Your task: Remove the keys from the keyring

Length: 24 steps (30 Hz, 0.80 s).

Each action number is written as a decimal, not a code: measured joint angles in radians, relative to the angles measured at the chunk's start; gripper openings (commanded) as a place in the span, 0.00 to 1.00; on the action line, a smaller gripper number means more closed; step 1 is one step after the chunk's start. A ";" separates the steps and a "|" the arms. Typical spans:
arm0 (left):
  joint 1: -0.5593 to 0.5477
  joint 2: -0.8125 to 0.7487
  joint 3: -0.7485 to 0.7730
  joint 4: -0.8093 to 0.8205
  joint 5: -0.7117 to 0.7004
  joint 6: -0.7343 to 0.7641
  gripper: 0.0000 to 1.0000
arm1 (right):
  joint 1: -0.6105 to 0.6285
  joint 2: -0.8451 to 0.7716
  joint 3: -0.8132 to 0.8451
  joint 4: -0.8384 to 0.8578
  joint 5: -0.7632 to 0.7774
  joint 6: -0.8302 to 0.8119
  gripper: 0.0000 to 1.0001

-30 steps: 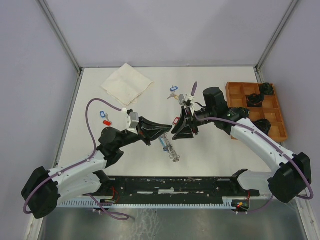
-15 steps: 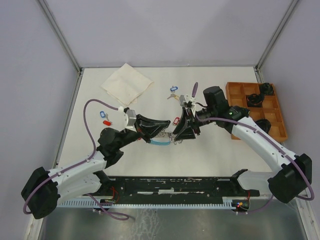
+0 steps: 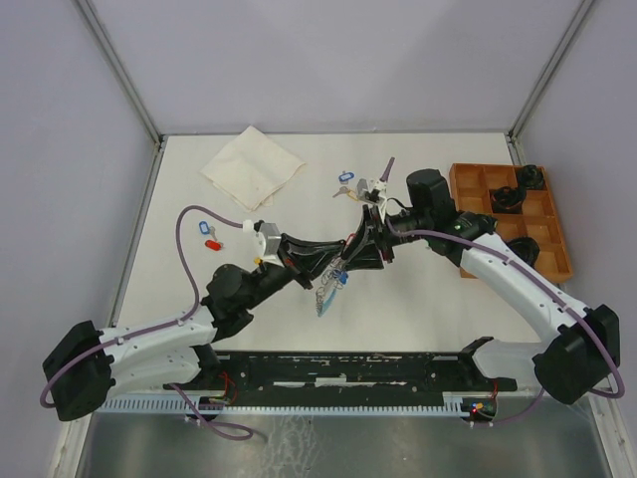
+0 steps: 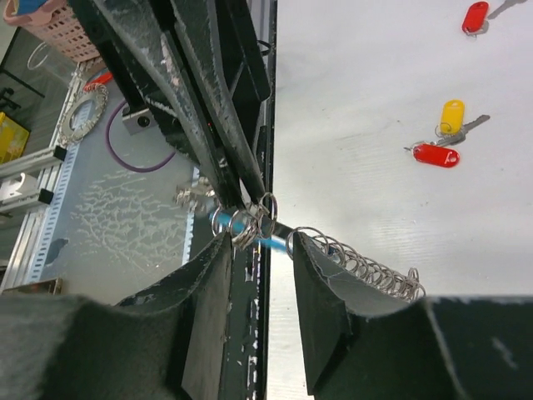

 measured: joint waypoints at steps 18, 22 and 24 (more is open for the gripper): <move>-0.066 0.011 -0.006 0.009 -0.190 0.037 0.03 | -0.001 0.039 -0.008 0.047 0.080 0.130 0.12; -0.074 0.019 -0.006 0.009 -0.211 0.043 0.03 | -0.001 0.042 -0.008 0.048 0.077 0.140 0.01; -0.079 0.021 -0.006 0.009 -0.227 0.047 0.03 | -0.002 0.044 -0.008 0.048 0.074 0.143 0.01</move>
